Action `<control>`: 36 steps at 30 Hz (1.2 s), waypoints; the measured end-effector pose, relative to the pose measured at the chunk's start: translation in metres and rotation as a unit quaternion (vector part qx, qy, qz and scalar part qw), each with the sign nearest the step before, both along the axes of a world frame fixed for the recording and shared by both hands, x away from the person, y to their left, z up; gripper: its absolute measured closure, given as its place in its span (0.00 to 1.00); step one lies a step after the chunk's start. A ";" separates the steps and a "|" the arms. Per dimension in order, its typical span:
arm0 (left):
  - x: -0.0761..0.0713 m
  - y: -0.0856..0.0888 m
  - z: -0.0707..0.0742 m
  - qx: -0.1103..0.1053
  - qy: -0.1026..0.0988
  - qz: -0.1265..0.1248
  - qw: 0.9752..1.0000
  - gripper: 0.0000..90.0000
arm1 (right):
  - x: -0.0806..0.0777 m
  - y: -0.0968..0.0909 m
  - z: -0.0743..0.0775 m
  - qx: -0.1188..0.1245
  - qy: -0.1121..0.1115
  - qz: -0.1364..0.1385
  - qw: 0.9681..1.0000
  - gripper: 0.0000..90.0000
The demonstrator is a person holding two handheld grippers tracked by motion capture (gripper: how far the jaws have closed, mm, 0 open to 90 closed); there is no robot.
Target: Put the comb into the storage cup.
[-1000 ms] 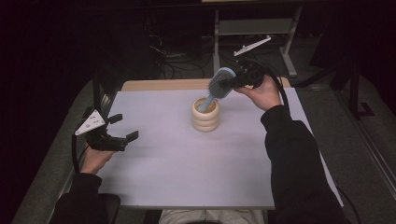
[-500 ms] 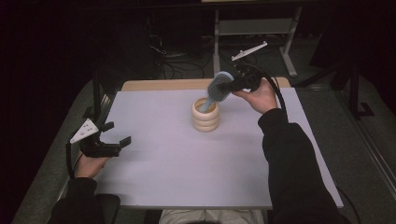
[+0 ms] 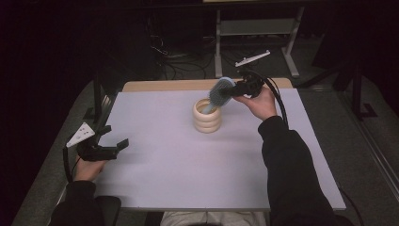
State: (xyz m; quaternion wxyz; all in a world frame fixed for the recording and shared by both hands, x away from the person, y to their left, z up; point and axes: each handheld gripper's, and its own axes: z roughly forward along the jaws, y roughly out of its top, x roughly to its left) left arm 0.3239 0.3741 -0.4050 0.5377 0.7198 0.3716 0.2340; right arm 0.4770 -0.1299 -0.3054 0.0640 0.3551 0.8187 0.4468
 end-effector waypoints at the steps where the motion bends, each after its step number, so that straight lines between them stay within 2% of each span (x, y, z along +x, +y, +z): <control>1: 0.000 0.000 0.000 0.000 0.002 -0.001 1.000 0.00 | 0.001 -0.001 -0.002 0.001 0.004 -0.003 1.000 0.59; 4: -0.001 -0.002 0.001 0.003 0.004 -0.004 1.000 0.00 | 0.003 -0.003 -0.006 0.017 0.014 -0.011 1.000 0.59; 6: -0.001 -0.002 0.001 0.000 0.003 -0.006 1.000 0.00 | 0.004 -0.003 -0.007 0.019 0.012 -0.014 1.000 0.58; 11: 0.000 -0.004 0.000 0.002 0.003 -0.014 1.000 0.00 | 0.008 -0.001 -0.009 0.037 0.024 -0.012 0.999 0.52; 14: 0.000 -0.005 0.000 0.004 0.004 -0.016 1.000 0.00 | 0.009 -0.002 -0.012 0.035 0.033 -0.020 0.999 0.45; 17: 0.000 -0.007 0.000 0.008 0.005 -0.016 1.000 0.00 | 0.011 -0.005 -0.014 0.034 0.042 -0.024 0.998 0.31; 21: 0.000 -0.010 0.002 0.007 0.003 -0.024 1.000 0.00 | 0.009 -0.012 -0.012 0.051 0.025 -0.030 0.998 0.15; 23: 0.000 -0.013 0.003 0.007 0.004 -0.028 1.000 0.00 | 0.008 -0.015 -0.011 0.043 0.015 -0.037 0.998 0.12; 25: 0.000 -0.014 0.003 0.011 0.004 -0.031 0.999 0.00 | 0.008 -0.016 -0.010 0.035 0.012 -0.041 0.998 0.00; 28: 0.000 -0.015 0.004 0.009 0.003 -0.033 0.999 0.00 | 0.007 -0.020 -0.009 0.023 0.006 -0.046 0.999 0.00; 31: 0.000 -0.015 0.004 0.007 0.004 -0.032 0.999 0.00 | 0.005 -0.026 -0.007 0.033 0.002 -0.050 0.998 0.00; 36: 0.001 -0.014 0.003 0.005 0.006 -0.032 0.999 0.00 | 0.002 -0.034 -0.007 0.033 -0.007 -0.053 0.998 0.00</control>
